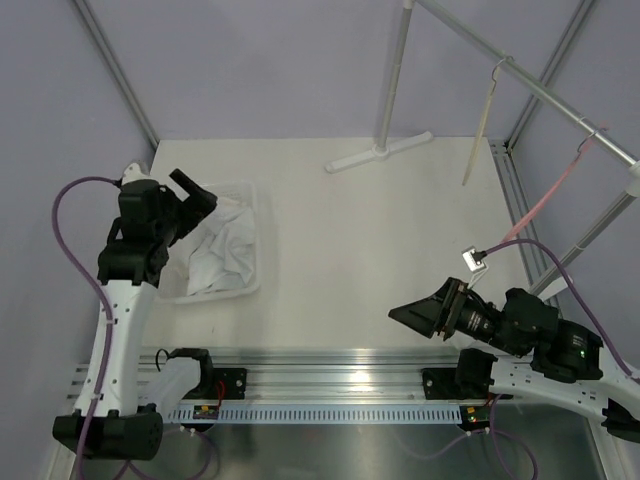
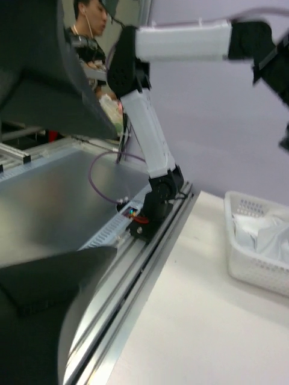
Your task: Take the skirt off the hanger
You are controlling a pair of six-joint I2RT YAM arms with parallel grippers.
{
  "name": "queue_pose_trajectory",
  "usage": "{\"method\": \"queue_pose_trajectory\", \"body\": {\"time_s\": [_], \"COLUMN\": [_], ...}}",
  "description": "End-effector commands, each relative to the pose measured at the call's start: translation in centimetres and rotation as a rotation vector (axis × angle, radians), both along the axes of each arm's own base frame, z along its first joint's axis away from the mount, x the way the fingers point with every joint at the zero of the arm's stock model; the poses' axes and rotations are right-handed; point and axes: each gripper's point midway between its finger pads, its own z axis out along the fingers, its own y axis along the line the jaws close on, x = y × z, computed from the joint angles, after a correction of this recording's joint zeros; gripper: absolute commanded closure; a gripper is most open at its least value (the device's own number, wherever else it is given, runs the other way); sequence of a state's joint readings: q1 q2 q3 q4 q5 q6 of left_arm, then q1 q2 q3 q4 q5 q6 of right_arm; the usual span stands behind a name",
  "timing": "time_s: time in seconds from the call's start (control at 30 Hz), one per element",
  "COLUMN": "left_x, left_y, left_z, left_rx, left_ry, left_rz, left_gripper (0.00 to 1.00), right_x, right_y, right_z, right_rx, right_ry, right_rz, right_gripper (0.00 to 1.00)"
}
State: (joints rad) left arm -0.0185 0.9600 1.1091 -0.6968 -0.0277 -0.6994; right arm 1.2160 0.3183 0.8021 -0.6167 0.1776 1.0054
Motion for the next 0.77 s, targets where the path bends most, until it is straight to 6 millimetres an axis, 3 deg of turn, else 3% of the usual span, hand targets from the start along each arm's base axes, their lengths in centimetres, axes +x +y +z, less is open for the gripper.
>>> {"method": "queue_pose_trajectory", "body": {"time_s": [0.0,0.03,0.1,0.13,0.17,0.2,0.3,0.33,0.4,0.47,0.5,0.53,0.57,0.6,0.7,0.73], "left_x": [-1.5,-1.5,-0.8,-0.9,-0.8,-1.2,-2.0,-3.3,-5.5,-7.0,-7.8,-8.7,-9.7,-10.4,-12.9,-14.1], "left_y": [1.6,0.6,-1.2,-4.1,-5.8,-9.8,-14.2,-17.1,-20.3,-21.5,-22.0,-23.0,-22.7,-23.1,-22.9,-23.6], "left_z": [5.9,8.3,9.8,11.3,11.5,11.2,10.7,10.0,7.4,7.1,4.2,4.3,4.5,2.8,2.8,1.6], "left_rx": [0.046,0.016,-0.017,-0.043,-0.046,-0.049,0.047,0.058,0.053,-0.008,0.000,-0.049,-0.082,-0.097,-0.199,-0.253], "left_ry": [-0.125,-0.185,-0.219,-0.260,-0.261,-0.241,-0.228,-0.221,-0.188,-0.228,-0.190,-0.216,-0.242,-0.235,-0.279,-0.285], "left_rz": [0.070,0.029,-0.046,-0.166,-0.222,-0.350,-0.453,-0.531,-0.633,-0.663,-0.687,-0.713,-0.729,-0.753,-0.817,-0.880], "left_gripper": [0.01,0.01,0.01,0.01,0.01,0.01,0.01,0.01,0.01,0.01,0.01,0.01,0.01,0.01,0.01,0.01], "right_x": [1.7,2.2,3.8,4.4,5.5,6.0,7.5,8.0,8.3,8.5,8.5,8.5,8.5,8.5,8.3,8.2], "right_y": [-0.3,-0.2,-1.3,-1.4,-2.3,-2.8,-4.7,-4.7,-4.6,-4.5,-4.3,-4.2,-4.1,-4.0,-3.5,-3.2], "right_z": [-0.4,-0.9,-1.4,-2.0,-1.5,-3.1,-3.5,-3.5,-4.3,-4.7,-5.2,-5.8,-6.2,-6.6,-7.9,-8.7], "right_rx": [-0.084,-0.120,-0.182,-0.230,-0.245,-0.331,-0.430,-0.454,-0.514,-0.540,-0.569,-0.579,-0.586,-0.585,-0.563,-0.563], "right_ry": [0.018,0.027,0.029,0.037,0.030,0.057,0.052,0.053,0.053,0.061,0.068,0.083,0.091,0.109,0.126,0.125], "right_rz": [-0.094,-0.122,-0.225,-0.260,-0.342,-0.388,-0.517,-0.551,-0.561,-0.575,-0.576,-0.581,-0.581,-0.588,-0.579,-0.558], "right_gripper": [0.16,0.09,0.00,0.00,0.01,0.01,0.01,0.01,0.01,0.01,0.00,0.00,0.00,0.00,0.01,0.01]}}
